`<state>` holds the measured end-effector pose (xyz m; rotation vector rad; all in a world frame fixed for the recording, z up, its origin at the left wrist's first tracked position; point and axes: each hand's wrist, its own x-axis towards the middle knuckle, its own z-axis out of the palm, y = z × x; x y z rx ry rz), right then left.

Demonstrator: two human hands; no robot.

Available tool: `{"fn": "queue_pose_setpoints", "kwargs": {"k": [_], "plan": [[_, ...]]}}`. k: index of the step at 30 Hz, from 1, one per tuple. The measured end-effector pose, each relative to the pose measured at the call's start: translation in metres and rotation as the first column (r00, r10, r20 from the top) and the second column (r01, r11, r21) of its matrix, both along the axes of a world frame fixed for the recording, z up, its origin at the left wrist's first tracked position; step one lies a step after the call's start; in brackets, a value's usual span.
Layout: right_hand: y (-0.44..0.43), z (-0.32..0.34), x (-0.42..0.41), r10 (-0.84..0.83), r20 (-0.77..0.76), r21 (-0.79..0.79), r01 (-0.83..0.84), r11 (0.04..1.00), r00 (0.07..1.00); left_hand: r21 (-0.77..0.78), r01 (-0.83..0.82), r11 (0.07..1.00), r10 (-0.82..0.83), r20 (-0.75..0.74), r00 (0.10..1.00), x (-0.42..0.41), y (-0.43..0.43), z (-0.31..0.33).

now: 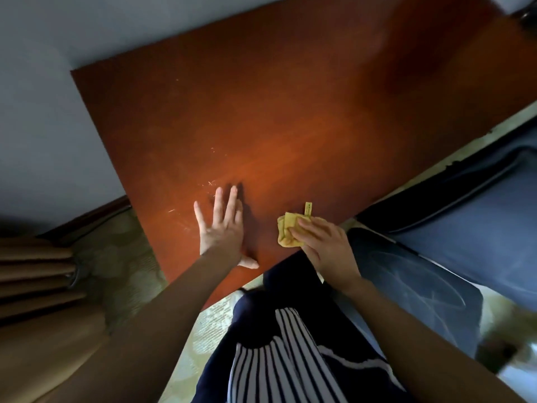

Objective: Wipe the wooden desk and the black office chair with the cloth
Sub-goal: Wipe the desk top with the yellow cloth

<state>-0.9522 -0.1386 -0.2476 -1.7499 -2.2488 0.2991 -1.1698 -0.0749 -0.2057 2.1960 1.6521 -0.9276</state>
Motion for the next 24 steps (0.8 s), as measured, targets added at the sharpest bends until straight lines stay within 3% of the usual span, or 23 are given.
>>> {"fn": "queue_pose_setpoints", "kwargs": {"k": [5, 11, 19, 24], "plan": [[0.037, -0.001, 0.052, -0.139, -0.08, 0.053, 0.143, 0.988, 0.987, -0.007, -0.013, 1.0, 0.013, -0.002, 1.0, 0.001, -0.003, -0.003], [0.117, 0.005, 0.12, -0.274, -0.047, 0.005, 0.274, 0.962, 0.961, 0.004, -0.056, 0.998, 0.056, -0.03, 0.998, 0.004, -0.003, -0.003], [0.154, 0.005, 0.112, -0.673, -0.082, -0.118, 0.663, 0.739, 0.735, -0.016, -0.082, 0.997, 0.081, -0.043, 0.996, 0.009, -0.003, 0.005], [0.14, 0.01, 0.094, -0.64, -0.028, -0.18, 0.626, 0.759, 0.768, -0.01, -0.061, 0.998, 0.06, -0.02, 0.998, 0.007, -0.001, 0.003]]}}
